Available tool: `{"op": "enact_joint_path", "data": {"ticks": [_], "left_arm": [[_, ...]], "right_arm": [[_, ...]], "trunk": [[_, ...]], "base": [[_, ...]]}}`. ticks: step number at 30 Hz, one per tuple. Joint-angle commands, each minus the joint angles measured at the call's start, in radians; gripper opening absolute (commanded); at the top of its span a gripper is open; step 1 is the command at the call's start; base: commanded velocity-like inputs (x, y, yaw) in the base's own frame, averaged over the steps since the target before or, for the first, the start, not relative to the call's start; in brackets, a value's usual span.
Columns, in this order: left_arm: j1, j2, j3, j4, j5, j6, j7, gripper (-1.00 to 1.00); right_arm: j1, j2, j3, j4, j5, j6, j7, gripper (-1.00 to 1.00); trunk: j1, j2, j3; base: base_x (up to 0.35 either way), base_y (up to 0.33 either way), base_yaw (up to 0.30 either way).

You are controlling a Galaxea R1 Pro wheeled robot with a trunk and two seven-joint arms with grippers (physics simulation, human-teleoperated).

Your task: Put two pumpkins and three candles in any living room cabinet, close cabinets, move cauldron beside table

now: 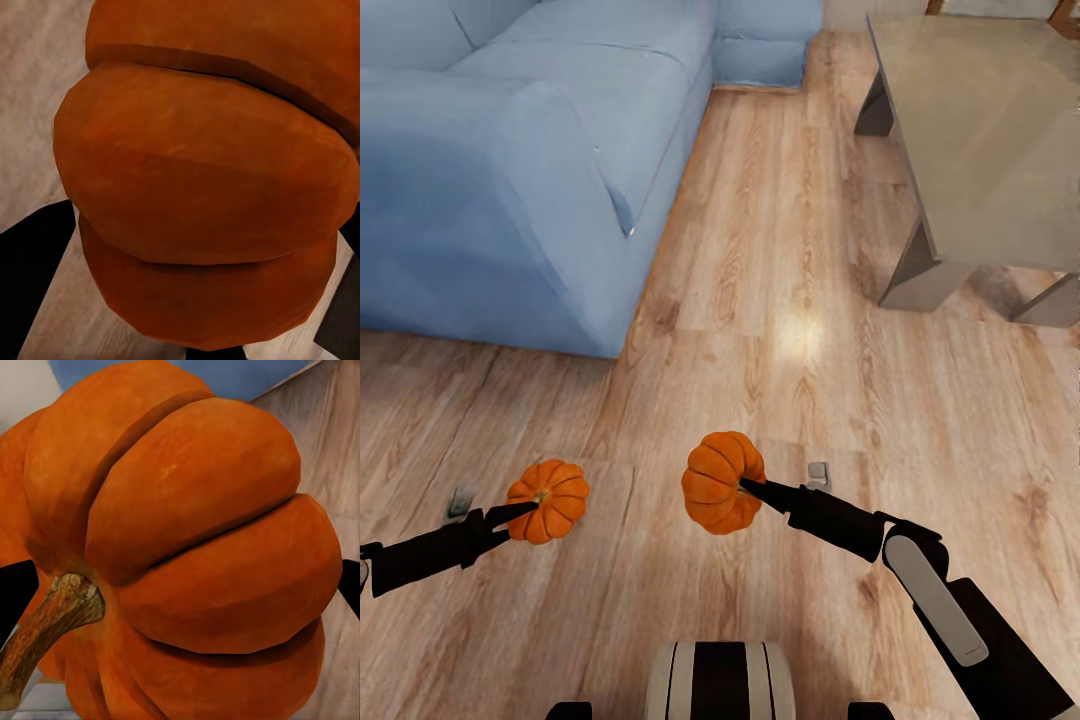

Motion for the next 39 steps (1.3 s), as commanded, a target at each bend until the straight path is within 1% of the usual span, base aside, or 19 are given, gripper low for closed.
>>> {"op": "enact_joint_path", "data": {"ticks": [1, 10, 15, 19, 33, 39], "left_arm": [[0.0, -0.001, 0.001, 0.0, -0.005, 0.004, -0.003, -1.0], [0.0, -0.004, 0.001, 0.0, -0.005, 0.004, -0.003, -1.0], [0.0, -0.005, 0.002, 0.0, -0.004, 0.004, -0.003, -1.0], [0.0, -0.003, 0.003, 0.0, -0.004, 0.004, -0.004, -1.0], [0.003, -0.003, 0.004, -0.008, -0.004, 0.004, -0.004, -1.0], [0.006, -0.007, 0.005, -0.022, -0.003, 0.004, -0.004, -1.0]], "right_arm": [[0.0, -0.001, 0.001, 0.0, -0.008, 0.006, -0.003, -1.0], [0.0, -0.002, 0.001, -0.003, -0.009, 0.006, -0.003, -1.0], [0.0, -0.003, 0.001, -0.003, -0.009, 0.006, -0.002, -1.0], [0.0, -0.002, 0.001, -0.003, -0.009, 0.005, -0.002, -1.0], [0.0, -0.001, 0.001, -0.001, -0.011, 0.005, 0.001, -1.0], [0.0, 0.0, 0.001, -0.003, -0.012, 0.006, 0.001, -1.0]], "trunk": [[-0.001, 0.0, 0.003], [-0.005, 0.002, 0.038], [-0.007, 0.003, 0.058], [-0.009, 0.004, 0.074], [-0.015, 0.008, 0.145], [-0.018, 0.009, 0.175]], "base": [[-0.005, 0.0, 0.0], [-0.009, 0.0, 0.0], [-0.228, 0.0, 0.0], [-0.081, 0.0, -0.02], [-0.007, 0.0, -0.164], [-0.225, 0.025, -0.188]]}}
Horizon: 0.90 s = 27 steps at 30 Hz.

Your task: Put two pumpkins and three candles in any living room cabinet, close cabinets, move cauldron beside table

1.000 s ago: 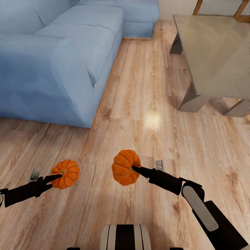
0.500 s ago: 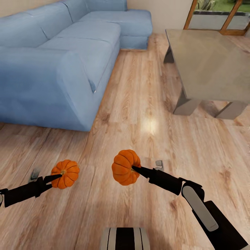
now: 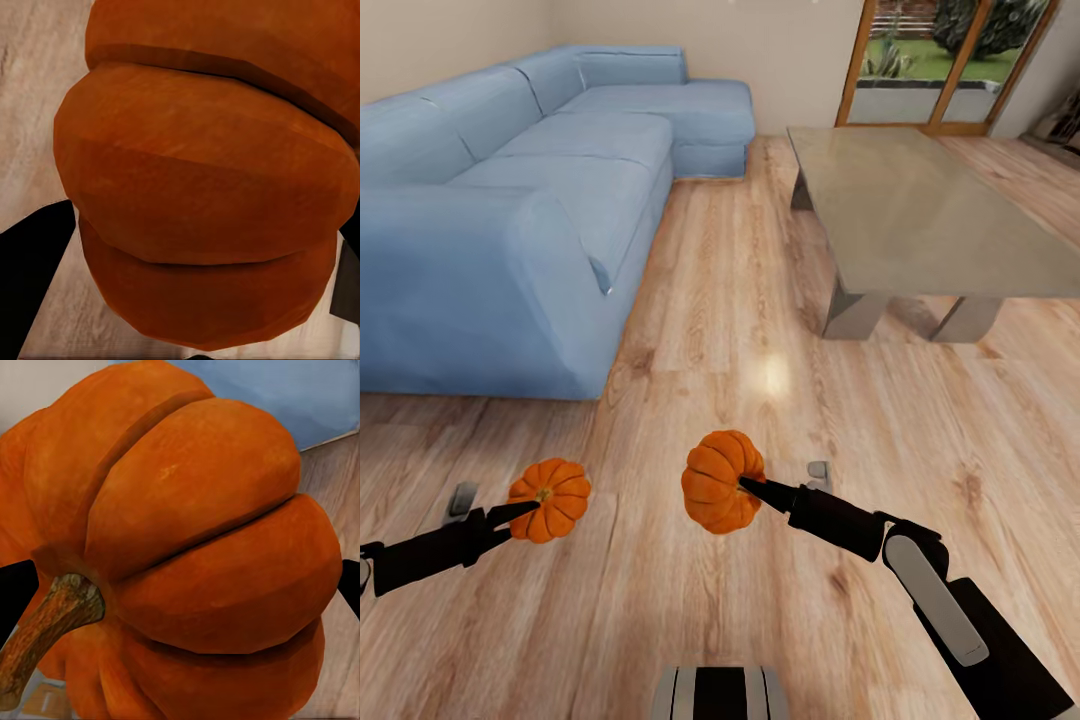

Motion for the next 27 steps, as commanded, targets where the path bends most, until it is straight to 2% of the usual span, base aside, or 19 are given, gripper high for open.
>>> {"op": "enact_joint_path", "data": {"ticks": [1, 4, 6, 10, 18, 25, 27], "left_arm": [[0.0, 0.001, 0.001, -0.003, -0.001, 0.005, -0.003, -1.0], [0.002, 0.003, 0.002, -0.008, 0.001, 0.005, -0.003, -1.0], [0.002, 0.002, 0.002, -0.009, 0.021, 0.005, -0.003, -1.0], [0.003, 0.004, 0.001, -0.01, 0.039, 0.005, -0.003, -1.0], [0.003, 0.005, 0.001, -0.01, 0.043, 0.005, -0.003, -1.0], [0.003, 0.005, 0.001, -0.011, 0.066, 0.005, -0.003, -1.0], [0.002, 0.006, 0.001, -0.012, 0.068, 0.005, -0.003, -1.0]], "right_arm": [[-0.001, -0.001, 0.001, 0.0, -0.016, 0.006, -0.003, -1.0], [-0.001, -0.001, 0.001, 0.0, -0.064, 0.003, -0.004, -1.0], [-0.001, -0.001, 0.001, 0.0, -0.078, -0.004, -0.005, -1.0], [-0.001, -0.001, -0.003, 0.002, -0.085, -0.01, -0.004, -1.0], [-0.001, -0.001, -0.005, 0.005, -0.088, -0.011, -0.003, -1.0], [-0.001, -0.001, -0.005, 0.03, -0.097, -0.011, 0.004, -1.0], [-0.001, -0.001, -0.005, 0.032, -0.106, -0.012, 0.002, -1.0]], "trunk": [[-0.001, 0.0, 0.004], [-0.002, 0.001, 0.016], [-0.003, 0.001, 0.024], [-0.005, 0.002, 0.039], [-0.009, 0.004, 0.072], [-0.009, 0.004, 0.075], [-0.01, 0.004, 0.084]], "base": [[-0.227, 0.01, -0.085], [-0.199, 0.004, -0.03], [-0.201, 0.001, -0.007], [-0.196, 0.0, -0.055], [-0.033, 0.0, -0.247], [-0.001, 0.0, -0.277], [0.0, 0.0, -0.278]]}}
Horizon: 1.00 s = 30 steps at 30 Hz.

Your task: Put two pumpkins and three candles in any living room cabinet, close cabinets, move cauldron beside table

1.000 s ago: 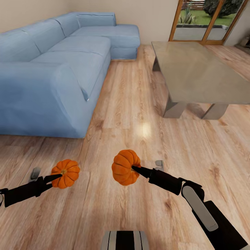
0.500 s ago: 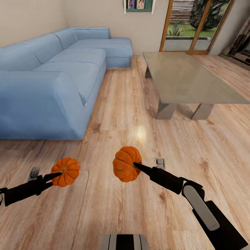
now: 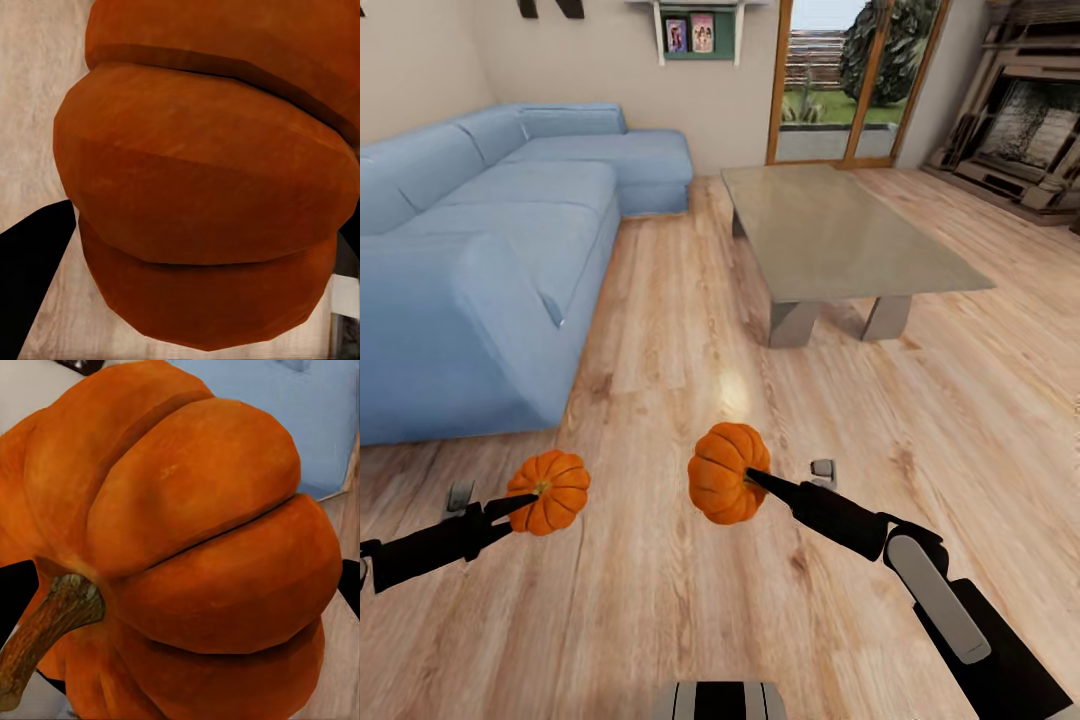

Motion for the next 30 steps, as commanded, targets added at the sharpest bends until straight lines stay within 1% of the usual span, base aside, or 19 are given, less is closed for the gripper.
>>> {"op": "enact_joint_path", "data": {"ticks": [1, 3, 4, 5, 6, 8, 11, 15, 22, 30], "left_arm": [[0.0, 0.0, 0.002, 0.0, 0.003, 0.006, -0.003, -1.0], [-0.001, 0.0, 0.002, 0.0, 0.003, 0.006, -0.003, -1.0], [-0.001, 0.0, 0.001, 0.0, 0.003, 0.006, -0.003, -1.0], [-0.001, 0.0, 0.001, 0.0, 0.003, 0.006, -0.003, -1.0], [-0.001, -0.001, 0.0, -0.001, 0.003, 0.006, -0.003, -1.0], [-0.001, -0.001, 0.0, -0.002, 0.003, 0.006, -0.003, -1.0], [-0.001, -0.002, 0.0, -0.002, 0.003, 0.006, -0.003, -1.0], [-0.001, -0.004, 0.0, -0.002, 0.003, 0.006, -0.003, -1.0], [-0.001, -0.004, 0.0, -0.002, 0.003, 0.006, -0.003, -1.0], [-0.001, -0.004, 0.0, -0.002, 0.003, 0.006, -0.003, -1.0]], "right_arm": [[-0.001, 0.0, 0.001, 0.0, -0.015, 0.008, -0.004, -1.0], [-0.001, 0.0, 0.001, 0.0, -0.018, 0.008, -0.003, -1.0], [-0.001, 0.0, -0.002, -0.002, -0.026, 0.008, -0.001, -1.0], [-0.001, 0.0, -0.009, -0.005, -0.04, 0.009, -0.001, -1.0], [-0.001, 0.0, -0.022, -0.012, -0.069, 0.01, -0.004, -1.0], [-0.001, 0.0, -0.032, -0.014, -0.102, 0.01, -0.008, -1.0], [-0.001, 0.0, -0.038, -0.003, -0.123, 0.009, -0.003, -1.0], [-0.001, 0.0, -0.04, 0.002, -0.128, 0.01, -0.001, -1.0], [-0.001, -0.002, -0.04, 0.026, -0.131, 0.01, 0.001, -1.0], [-0.001, -0.001, -0.04, 0.033, -0.132, 0.009, 0.001, -1.0]], "trunk": [[-0.001, 0.0, 0.004], [-0.002, 0.0, 0.013], [-0.002, 0.001, 0.018], [-0.002, 0.001, 0.022], [-0.003, 0.001, 0.026], [-0.004, 0.002, 0.034], [-0.005, 0.002, 0.046], [-0.007, 0.003, 0.058], [-0.01, 0.005, 0.074], [-0.014, 0.007, 0.092]], "base": [[0.0, 0.0, -0.278], [0.0, 0.0, -0.277], [0.0, 0.0, -0.267], [0.0, 0.0, -0.211], [0.0, 0.0, -0.108], [0.0, 0.0, -0.057], [0.0, 0.0, -0.019], [-0.113, 0.0, -0.004], [-0.284, 0.0, 0.0], [-0.05, 0.0, 0.0]]}}
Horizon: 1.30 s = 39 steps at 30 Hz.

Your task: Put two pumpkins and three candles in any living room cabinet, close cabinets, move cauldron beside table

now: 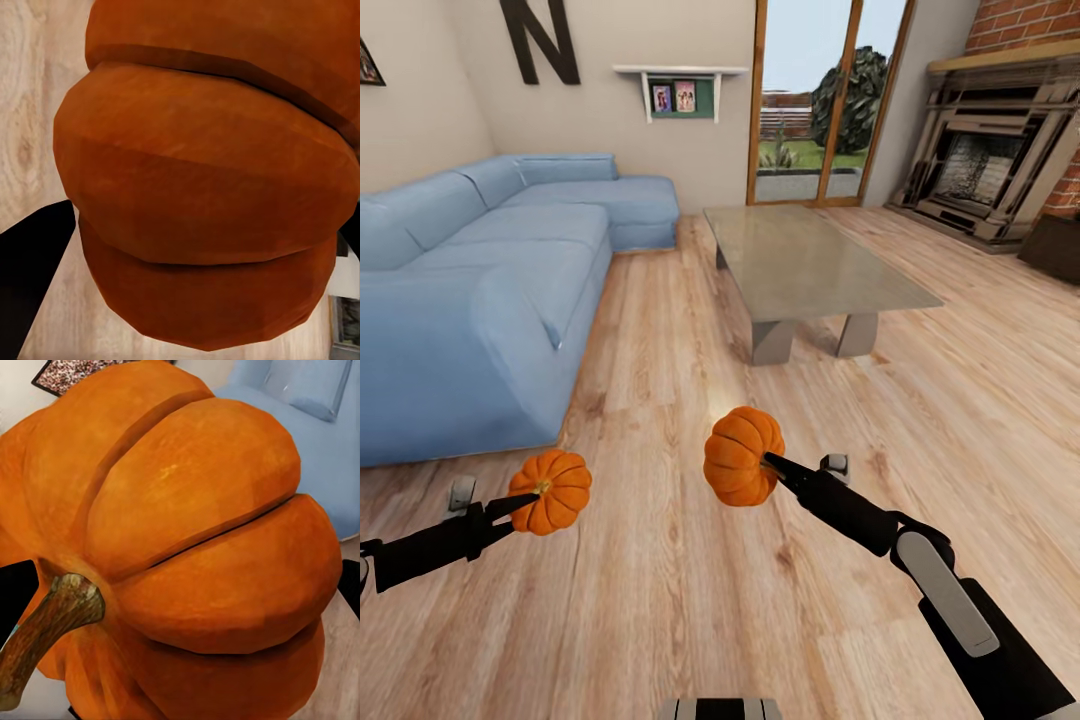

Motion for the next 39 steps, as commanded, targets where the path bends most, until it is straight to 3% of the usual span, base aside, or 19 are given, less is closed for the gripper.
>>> {"op": "enact_joint_path", "data": {"ticks": [1, 15, 29, 39], "left_arm": [[-0.001, 0.0, 0.001, 0.0, -0.004, 0.004, -0.003, -1.0], [-0.001, -0.002, 0.001, 0.0, -0.004, 0.004, -0.003, -1.0], [-0.001, -0.001, 0.001, -0.006, -0.004, 0.004, -0.003, -1.0], [-0.001, 0.0, 0.001, -0.018, -0.004, 0.004, -0.003, -1.0]], "right_arm": [[-0.001, 0.0, 0.001, 0.0, -0.009, 0.006, -0.003, -1.0], [-0.001, 0.001, 0.001, 0.013, -0.009, 0.006, -0.001, -1.0], [-0.001, 0.001, 0.001, 0.014, -0.009, 0.005, 0.0, -1.0], [-0.001, 0.001, 0.001, 0.014, -0.009, 0.005, 0.003, -1.0]], "trunk": [[-0.001, 0.0, 0.002], [-0.007, 0.003, 0.033], [-0.007, 0.003, 0.009], [-0.011, 0.006, 0.033]], "base": [[-0.004, 0.0, 0.0], [0.0, 0.0, 0.0], [0.0, 0.0, 0.0], [0.0, 0.0, 0.0]]}}
